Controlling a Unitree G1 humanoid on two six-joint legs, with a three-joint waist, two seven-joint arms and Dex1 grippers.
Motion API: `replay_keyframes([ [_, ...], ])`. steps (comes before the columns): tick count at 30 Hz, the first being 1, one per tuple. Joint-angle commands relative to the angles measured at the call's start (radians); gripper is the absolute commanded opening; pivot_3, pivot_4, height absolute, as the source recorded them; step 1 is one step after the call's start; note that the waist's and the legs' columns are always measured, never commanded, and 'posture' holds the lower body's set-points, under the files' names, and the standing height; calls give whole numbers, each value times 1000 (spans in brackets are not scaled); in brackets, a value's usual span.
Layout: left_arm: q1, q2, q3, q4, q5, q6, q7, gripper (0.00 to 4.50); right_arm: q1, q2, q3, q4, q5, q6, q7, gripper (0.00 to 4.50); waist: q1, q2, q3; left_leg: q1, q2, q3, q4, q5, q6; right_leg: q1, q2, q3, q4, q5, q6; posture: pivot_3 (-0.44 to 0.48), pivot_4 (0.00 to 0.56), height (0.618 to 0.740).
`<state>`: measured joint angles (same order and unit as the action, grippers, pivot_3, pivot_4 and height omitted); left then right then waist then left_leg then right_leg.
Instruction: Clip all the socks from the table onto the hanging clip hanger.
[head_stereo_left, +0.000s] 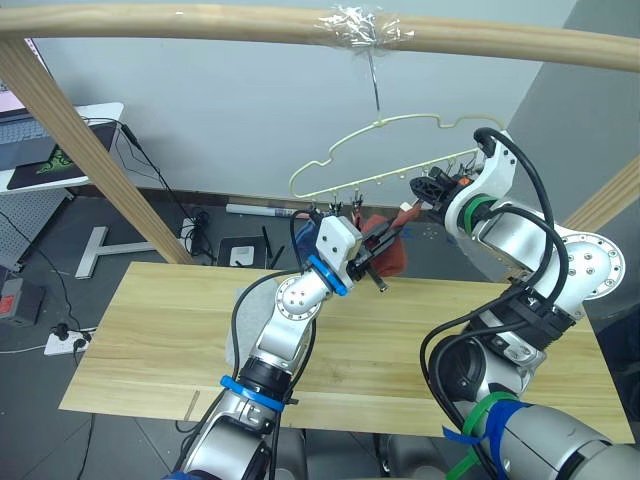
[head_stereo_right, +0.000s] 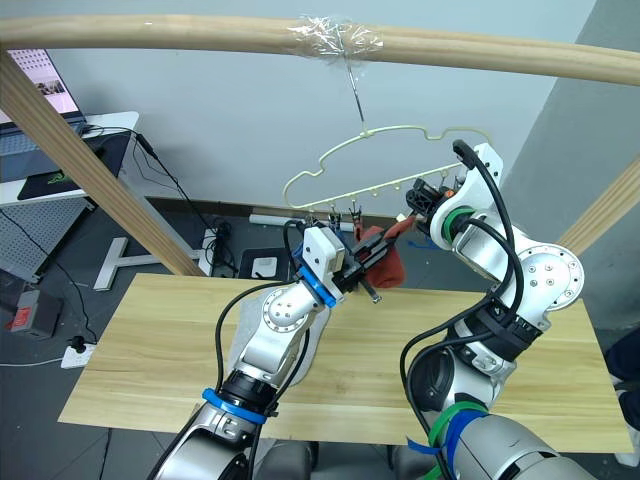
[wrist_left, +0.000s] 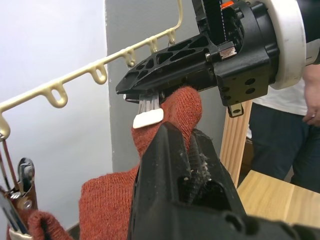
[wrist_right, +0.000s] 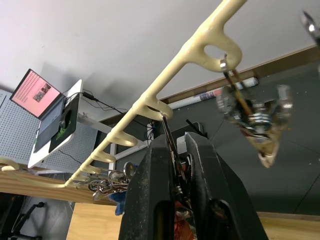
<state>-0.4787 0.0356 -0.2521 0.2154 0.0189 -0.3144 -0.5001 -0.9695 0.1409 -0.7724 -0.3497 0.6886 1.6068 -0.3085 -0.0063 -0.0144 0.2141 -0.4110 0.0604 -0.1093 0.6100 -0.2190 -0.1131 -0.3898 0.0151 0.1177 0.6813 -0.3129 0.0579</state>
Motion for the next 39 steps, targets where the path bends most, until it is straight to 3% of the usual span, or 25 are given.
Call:
replay_keyframes([
  [1, -20, -11, -7, -7, 2, -23, 10, 4, -4, 111, -13, -22, 35, 8, -11, 439, 0, 0, 0, 0, 0, 0, 0, 0, 0, 0, 0, 0, 0, 0, 0, 42, 198, 740],
  [12, -11, -10, -8, -3, -15, 24, -3, 0, -4, 8, -30, 4, 203, 8, 42, 4471, -21, 1, 1, -1, 0, 0, 0, 0, 0, -1, 0, 0, 0, 0, 0, 36, 195, 740],
  [18, -15, -5, 29, 12, -52, 110, 3, 0, 186, -187, 108, -129, 316, 7, 154, 4471, -23, 2, 1, -4, 0, -1, 0, 0, 0, -1, 0, -2, -2, 0, 0, 28, 192, 740],
  [23, 15, 16, 67, -18, -90, 192, -2, 1193, 407, -331, 316, -287, 224, -150, 245, 4500, -31, 2, 1, -4, 0, -1, 0, 0, 0, -2, 0, -2, -1, 0, 0, 24, 190, 740],
  [30, 95, 121, 102, -182, -208, 372, -114, 3166, 648, -475, 703, -372, -139, -617, 314, 4500, -45, 2, 1, -4, 0, 0, 0, 0, 0, -2, 0, -2, -1, -1, 1, 31, 184, 740],
  [31, 101, 135, 105, -199, -220, 390, -126, 3166, 661, -467, 718, -365, -159, -654, 315, 4500, -45, 2, 1, -4, 0, 0, 1, 1, 0, -2, 0, -2, -1, -1, 1, 31, 184, 740],
  [34, 125, 220, 137, -272, -270, 443, -193, 3245, 695, -422, 789, -336, -289, -797, 262, 3950, -45, 1, 1, -4, 0, -1, 1, 1, 0, -2, 0, -2, 0, -1, 1, 48, 181, 740],
  [36, 127, 266, 160, -322, -313, 478, -230, 3245, 689, -410, 858, -309, -379, -874, 247, 3287, -43, 1, 1, -4, 1, -1, 1, 1, 0, -2, 0, -2, 0, -1, 1, 48, 181, 740],
  [39, 120, 294, 173, -357, -349, 513, -251, 3245, 672, -376, 889, -269, -443, -941, 233, 3287, -37, 1, 1, -4, 1, -1, 1, 1, 0, -2, 0, -2, -1, -1, 1, 72, 179, 740],
])
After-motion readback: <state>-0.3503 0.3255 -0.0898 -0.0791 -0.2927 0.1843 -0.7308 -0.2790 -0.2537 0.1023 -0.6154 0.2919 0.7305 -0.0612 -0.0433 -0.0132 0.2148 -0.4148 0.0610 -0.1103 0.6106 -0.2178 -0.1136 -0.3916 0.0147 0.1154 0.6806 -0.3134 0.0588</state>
